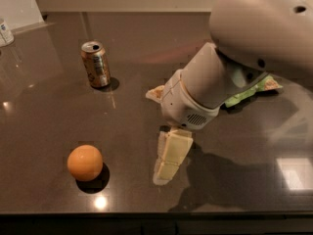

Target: Pick orange

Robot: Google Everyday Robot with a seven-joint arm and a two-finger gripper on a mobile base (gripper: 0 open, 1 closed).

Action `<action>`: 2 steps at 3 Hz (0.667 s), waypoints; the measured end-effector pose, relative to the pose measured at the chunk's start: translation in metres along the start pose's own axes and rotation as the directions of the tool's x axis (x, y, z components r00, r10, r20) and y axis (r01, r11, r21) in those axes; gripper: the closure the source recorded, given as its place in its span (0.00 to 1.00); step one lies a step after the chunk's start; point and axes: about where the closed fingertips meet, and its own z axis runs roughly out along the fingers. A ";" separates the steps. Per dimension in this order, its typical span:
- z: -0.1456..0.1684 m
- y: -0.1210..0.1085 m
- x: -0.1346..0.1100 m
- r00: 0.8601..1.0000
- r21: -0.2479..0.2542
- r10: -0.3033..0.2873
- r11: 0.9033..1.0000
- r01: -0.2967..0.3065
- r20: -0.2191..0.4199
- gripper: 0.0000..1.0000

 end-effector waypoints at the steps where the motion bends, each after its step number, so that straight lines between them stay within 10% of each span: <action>1: 0.030 0.006 -0.021 0.998 -0.047 -0.020 0.999 0.023 0.064 0.00; 2: 0.053 0.013 -0.043 0.992 -0.099 -0.034 0.994 0.046 0.119 0.00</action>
Offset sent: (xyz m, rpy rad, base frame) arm -0.0226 0.0960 -0.0376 0.1615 0.1305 0.1559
